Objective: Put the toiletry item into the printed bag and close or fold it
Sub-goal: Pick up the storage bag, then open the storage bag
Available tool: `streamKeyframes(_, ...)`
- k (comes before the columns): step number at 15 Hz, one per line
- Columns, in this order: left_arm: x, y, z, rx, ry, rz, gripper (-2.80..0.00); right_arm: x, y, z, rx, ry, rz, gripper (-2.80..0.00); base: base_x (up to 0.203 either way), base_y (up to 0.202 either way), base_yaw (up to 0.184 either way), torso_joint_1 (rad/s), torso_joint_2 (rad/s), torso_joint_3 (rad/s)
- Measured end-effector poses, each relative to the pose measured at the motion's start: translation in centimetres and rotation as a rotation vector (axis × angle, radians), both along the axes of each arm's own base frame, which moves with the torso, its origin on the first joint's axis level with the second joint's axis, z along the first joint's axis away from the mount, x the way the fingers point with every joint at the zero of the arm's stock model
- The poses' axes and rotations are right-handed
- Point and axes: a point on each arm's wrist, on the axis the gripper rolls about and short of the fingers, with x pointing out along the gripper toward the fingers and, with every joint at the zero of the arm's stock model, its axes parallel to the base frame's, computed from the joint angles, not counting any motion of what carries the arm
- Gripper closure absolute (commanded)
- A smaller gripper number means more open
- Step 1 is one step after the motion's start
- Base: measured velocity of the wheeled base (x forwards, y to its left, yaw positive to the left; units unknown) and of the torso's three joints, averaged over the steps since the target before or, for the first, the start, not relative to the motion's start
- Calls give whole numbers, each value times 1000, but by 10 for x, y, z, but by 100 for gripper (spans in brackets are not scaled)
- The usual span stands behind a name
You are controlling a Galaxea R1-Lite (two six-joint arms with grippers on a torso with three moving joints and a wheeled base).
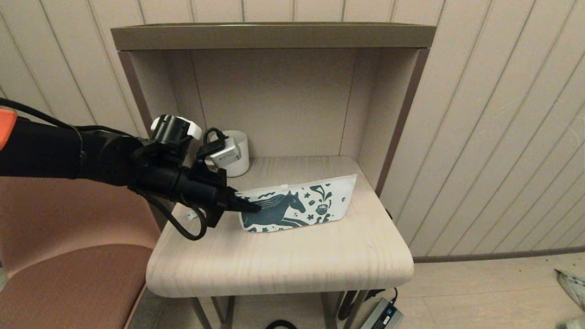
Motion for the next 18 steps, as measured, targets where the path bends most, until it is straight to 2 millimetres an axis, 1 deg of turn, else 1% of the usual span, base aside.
streamKeyframes(3,-4,1,0,4,8,-2,0,0,0,0,0,0,0,0,0,0,0,0,0,0)
streamKeyframes(5,-9,3,7,-1,-8,0,0,0,0,0,-4,-1,2,0,0,0,0,0,0,0)
streamKeyframes(9,-31,12,31,-18,-62,5,0,0,0,-3,-12,37,10,0,0,0,0,0,0,0)
streamKeyframes(10,-38,15,33,-16,-62,7,0,-1,1,-1,-8,52,22,0,0,0,0,0,0,0)
streamKeyframes(11,-47,18,36,-13,-59,8,0,-6,1,8,0,49,47,0,0,0,0,0,0,0)
streamKeyframes(13,-64,20,40,-6,-52,-3,0,-26,4,46,14,-5,146,0,0,0,0,0,0,0)
streamKeyframes(14,-70,20,43,-8,-58,-11,0,-39,5,69,33,-28,209,0,0,0,0,0,0,0)
streamKeyframes(15,-75,19,46,-11,-65,-20,0,-47,6,90,65,-25,268,0,0,0,0,0,0,0)
streamKeyframes(16,-80,19,48,-13,-70,-29,0,-51,6,112,100,-14,322,0,0,0,0,0,0,0)
streamKeyframes(17,-85,17,48,-14,-70,-42,0,-51,4,139,135,-2,381,0,0,0,0,0,0,0)
streamKeyframes(18,-89,15,46,-14,-67,-57,0,-46,1,166,164,16,449,0,0,0,0,0,0,0)
